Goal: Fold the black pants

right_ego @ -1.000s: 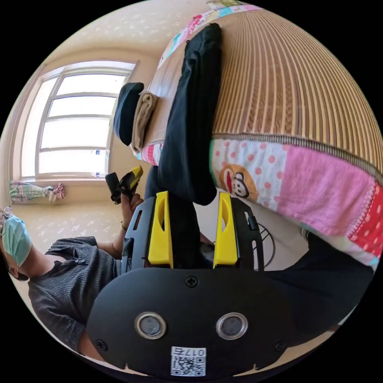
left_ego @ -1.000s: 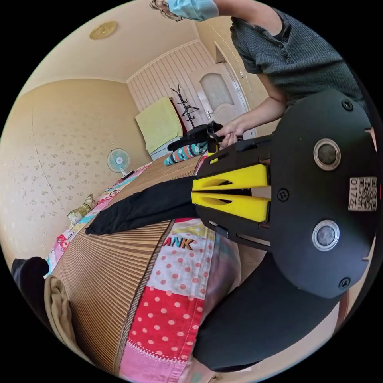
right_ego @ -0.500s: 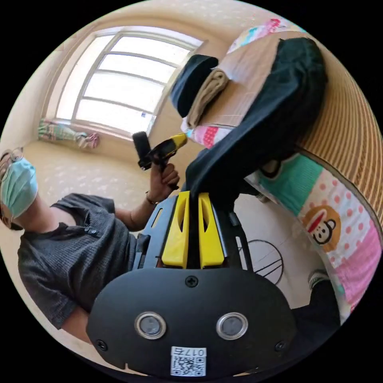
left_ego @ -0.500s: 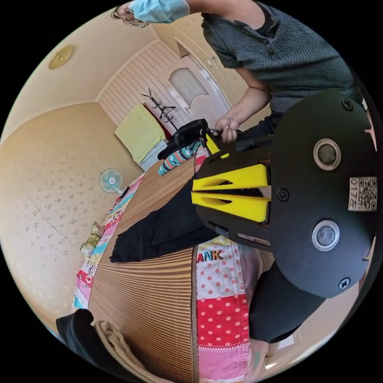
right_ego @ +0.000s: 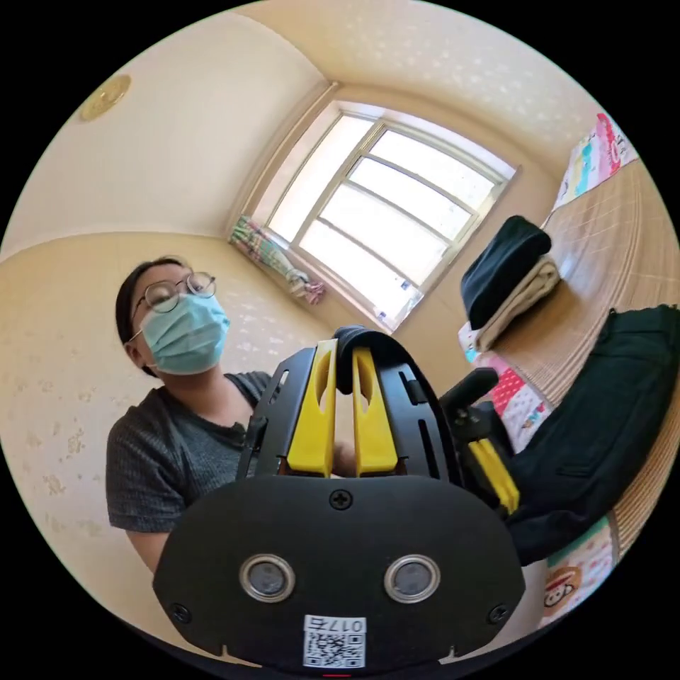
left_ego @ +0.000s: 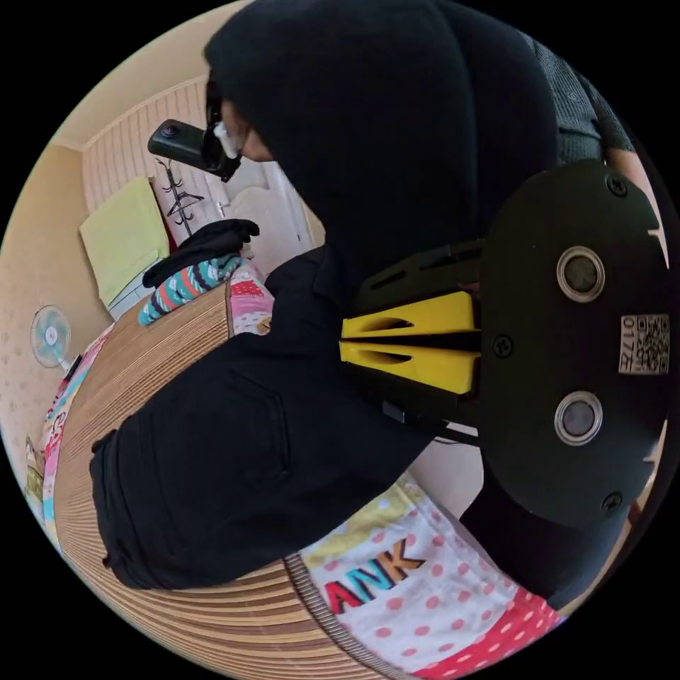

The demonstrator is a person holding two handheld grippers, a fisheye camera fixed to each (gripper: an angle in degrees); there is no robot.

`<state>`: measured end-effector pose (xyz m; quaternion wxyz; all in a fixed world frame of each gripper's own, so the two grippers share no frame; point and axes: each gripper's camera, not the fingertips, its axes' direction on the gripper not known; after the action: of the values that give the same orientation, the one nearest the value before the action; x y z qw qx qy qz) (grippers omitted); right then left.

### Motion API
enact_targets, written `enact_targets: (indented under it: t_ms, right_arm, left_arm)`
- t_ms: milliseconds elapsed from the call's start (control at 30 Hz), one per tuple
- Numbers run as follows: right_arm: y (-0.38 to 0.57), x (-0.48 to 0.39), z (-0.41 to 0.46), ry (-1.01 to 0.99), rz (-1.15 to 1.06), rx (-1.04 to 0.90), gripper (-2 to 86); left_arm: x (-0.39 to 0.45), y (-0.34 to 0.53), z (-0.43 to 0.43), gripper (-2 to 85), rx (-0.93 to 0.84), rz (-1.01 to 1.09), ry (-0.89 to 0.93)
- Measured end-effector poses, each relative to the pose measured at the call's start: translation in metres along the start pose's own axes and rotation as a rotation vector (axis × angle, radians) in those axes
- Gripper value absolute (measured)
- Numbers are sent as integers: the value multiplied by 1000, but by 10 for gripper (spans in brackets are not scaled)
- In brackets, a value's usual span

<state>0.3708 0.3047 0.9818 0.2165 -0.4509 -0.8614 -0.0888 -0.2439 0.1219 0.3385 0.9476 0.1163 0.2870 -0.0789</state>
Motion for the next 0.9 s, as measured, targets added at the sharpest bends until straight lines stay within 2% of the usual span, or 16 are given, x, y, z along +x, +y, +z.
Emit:
enact_targets:
  t_ms: [33, 100, 133, 200, 267, 333, 467, 567, 733, 867, 900]
  right_arm:
    - [-5, 9, -7, 54, 22, 27, 19]
    - [-22, 52, -30, 295, 138, 112, 35]
    - [-25, 64, -34, 358, 164, 122, 41]
    - [-33, 109, -44, 613, 292, 104, 86]
    - [-32, 124, -47, 706, 343, 95, 119]
    - [-28, 119, -46, 697, 307, 106, 143]
    - [0, 83, -37, 877, 279, 137, 166]
    - [26, 68, -34, 993, 313, 162, 169]
    - [35, 96, -25, 968, 329, 92, 169]
    - [9, 138, -23, 953, 342, 60, 152]
    - [1, 152, -21, 955, 371, 34, 126]
  left_arm:
    - [-11, 13, -12, -10, 83, -71, 12]
    - [-31, 42, -40, -9, 252, -184, 47]
    - [-45, 63, -58, -8, 364, -256, 72]
    - [-62, 91, -83, -4, 500, -316, 122]
    - [-70, 110, -105, 6, 583, -329, 125]
    - [-67, 120, -129, 48, 652, -262, 150]
    - [-59, 109, -150, 85, 676, -224, 120]
    - [-57, 78, -150, 100, 621, -205, 75]
    - [-55, 29, -106, 105, 443, -201, 46]
    - [-40, 43, -90, 100, 455, -209, 0]
    - [-38, 50, -88, 100, 456, -210, 12]
